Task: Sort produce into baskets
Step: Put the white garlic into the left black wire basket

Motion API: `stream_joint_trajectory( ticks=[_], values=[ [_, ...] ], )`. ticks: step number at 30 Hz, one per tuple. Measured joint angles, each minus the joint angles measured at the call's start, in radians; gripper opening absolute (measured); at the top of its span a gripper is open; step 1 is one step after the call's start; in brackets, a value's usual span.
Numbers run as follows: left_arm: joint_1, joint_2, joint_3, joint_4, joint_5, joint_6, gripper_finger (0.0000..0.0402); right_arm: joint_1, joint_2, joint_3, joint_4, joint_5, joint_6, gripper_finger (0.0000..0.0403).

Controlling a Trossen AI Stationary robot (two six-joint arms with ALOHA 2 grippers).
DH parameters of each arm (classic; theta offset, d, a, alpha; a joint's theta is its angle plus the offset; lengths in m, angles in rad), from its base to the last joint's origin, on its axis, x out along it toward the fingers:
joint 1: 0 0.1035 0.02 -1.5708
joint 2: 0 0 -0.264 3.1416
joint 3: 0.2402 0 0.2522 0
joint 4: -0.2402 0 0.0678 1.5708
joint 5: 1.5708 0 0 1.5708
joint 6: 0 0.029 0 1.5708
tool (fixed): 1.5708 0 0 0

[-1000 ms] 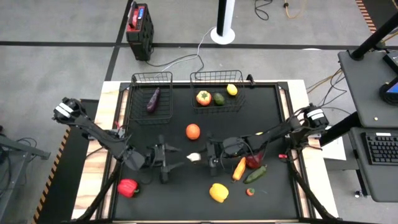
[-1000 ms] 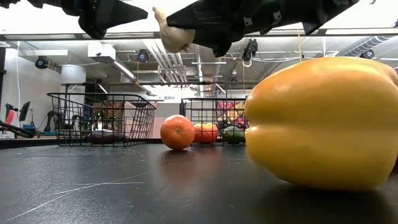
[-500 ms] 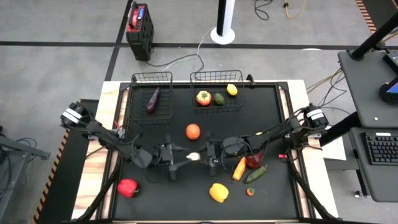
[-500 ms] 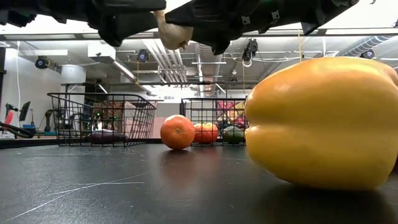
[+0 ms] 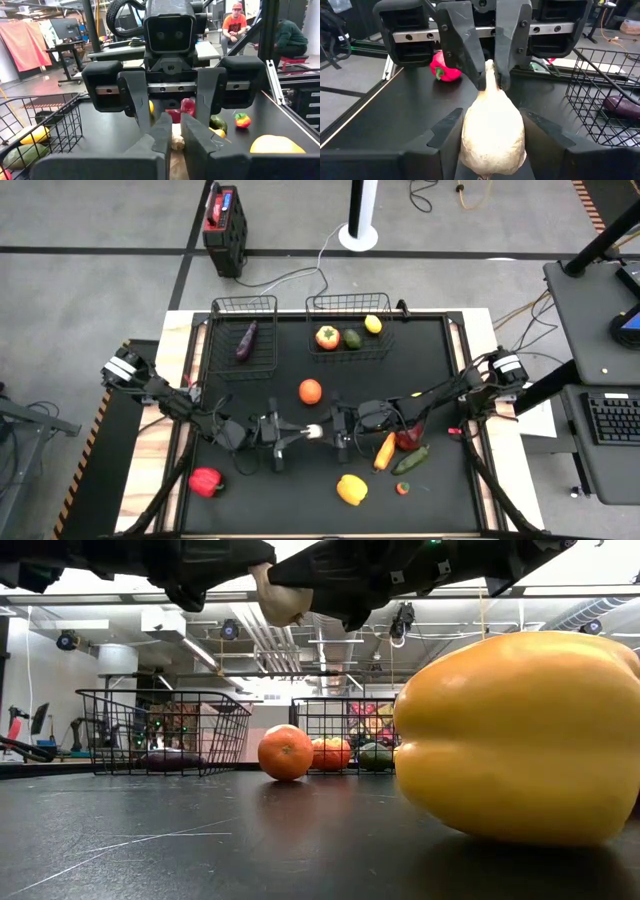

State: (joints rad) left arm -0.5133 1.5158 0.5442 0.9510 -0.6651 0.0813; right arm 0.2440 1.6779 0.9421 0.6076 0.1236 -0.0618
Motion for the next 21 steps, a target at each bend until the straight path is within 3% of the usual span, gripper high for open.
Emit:
stream_joint_trajectory(
  ticks=[12,17,21],
  values=[
    [0.001,-0.043,0.000,-0.015,-0.015,0.000,0.0002,0.000,-0.023,0.037,-0.063,0.011,0.038,0.0259],
    [0.001,-0.141,0.000,-0.140,-0.108,-0.005,0.0001,-0.002,-0.047,0.113,-0.246,0.068,0.048,0.0286],
    [0.023,-0.254,0.026,-0.314,-0.259,-0.021,0.0001,-0.009,-0.053,0.197,-0.414,0.084,0.078,0.0302]
  ],
)
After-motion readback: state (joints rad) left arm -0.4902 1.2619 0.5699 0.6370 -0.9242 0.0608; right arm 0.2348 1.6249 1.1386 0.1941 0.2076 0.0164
